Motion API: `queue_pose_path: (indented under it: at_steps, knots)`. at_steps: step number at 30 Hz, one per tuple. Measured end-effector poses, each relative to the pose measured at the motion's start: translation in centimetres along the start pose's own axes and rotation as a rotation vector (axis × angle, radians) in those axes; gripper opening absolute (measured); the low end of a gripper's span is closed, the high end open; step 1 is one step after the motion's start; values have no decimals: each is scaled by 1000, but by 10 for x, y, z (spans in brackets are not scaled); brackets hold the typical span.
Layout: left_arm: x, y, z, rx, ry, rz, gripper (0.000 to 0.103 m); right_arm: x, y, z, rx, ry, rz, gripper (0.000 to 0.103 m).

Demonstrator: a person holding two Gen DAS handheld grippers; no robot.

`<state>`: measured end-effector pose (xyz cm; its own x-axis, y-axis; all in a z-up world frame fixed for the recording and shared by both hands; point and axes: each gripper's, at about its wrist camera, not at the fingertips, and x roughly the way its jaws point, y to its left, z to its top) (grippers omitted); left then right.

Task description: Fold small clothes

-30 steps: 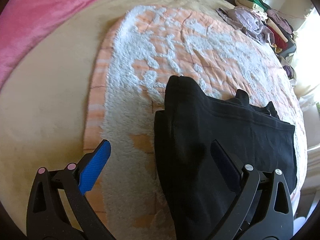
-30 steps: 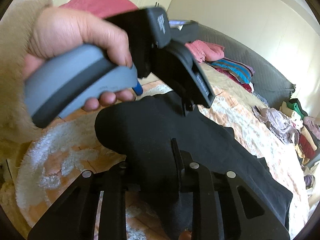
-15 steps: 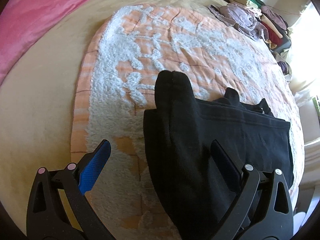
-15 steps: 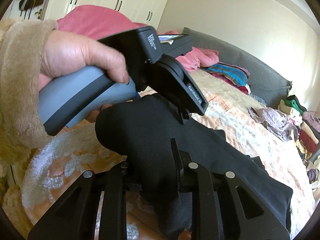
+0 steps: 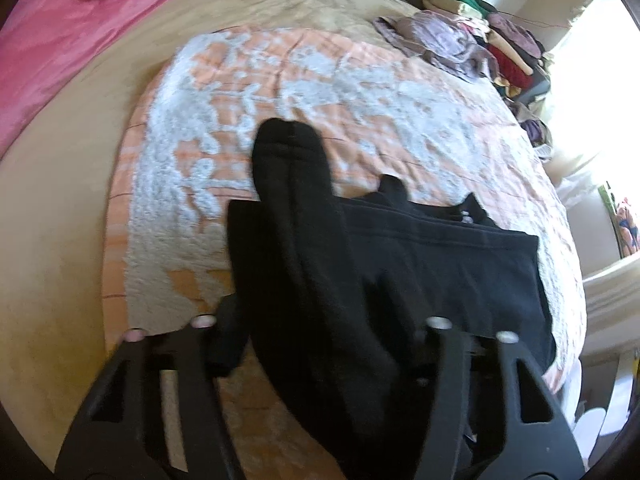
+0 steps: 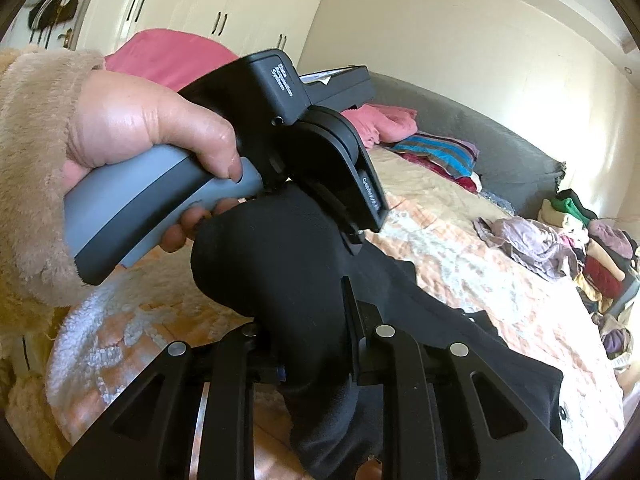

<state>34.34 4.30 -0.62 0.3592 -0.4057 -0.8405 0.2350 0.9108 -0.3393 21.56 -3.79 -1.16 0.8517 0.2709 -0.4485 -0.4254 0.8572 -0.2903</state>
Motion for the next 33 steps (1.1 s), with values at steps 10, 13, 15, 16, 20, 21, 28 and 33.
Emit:
queue_pose_path:
  at_steps: [10,13,15,16,20,21,28,33]
  knots:
    - [-26,-43,-8,61,-81,4,17,-31,-20,-2,43,-37,-45,19]
    - [-33,-53,-10,67,-98,-1,17,-39,-26,-3,52,-47,-59,19]
    - [-37,-60,-11,72,-106,-2,17,-45,-30,-4,63,-54,-67,18]
    - [-39,-65,-11,79,-111,-2,17,-46,-34,-5,68,-56,-71,18]
    - [-45,-82,-13,108,-127,6,17,-58,-41,-9,96,-68,-87,18]
    - [-46,-86,-14,115,-129,9,17,-59,-44,-10,103,-70,-89,18]
    - [-48,-109,-14,136,-138,17,17,-74,-58,-16,140,-86,-99,18]
    - [-49,-123,-16,143,-144,13,17,-83,-69,-22,159,-95,-108,18]
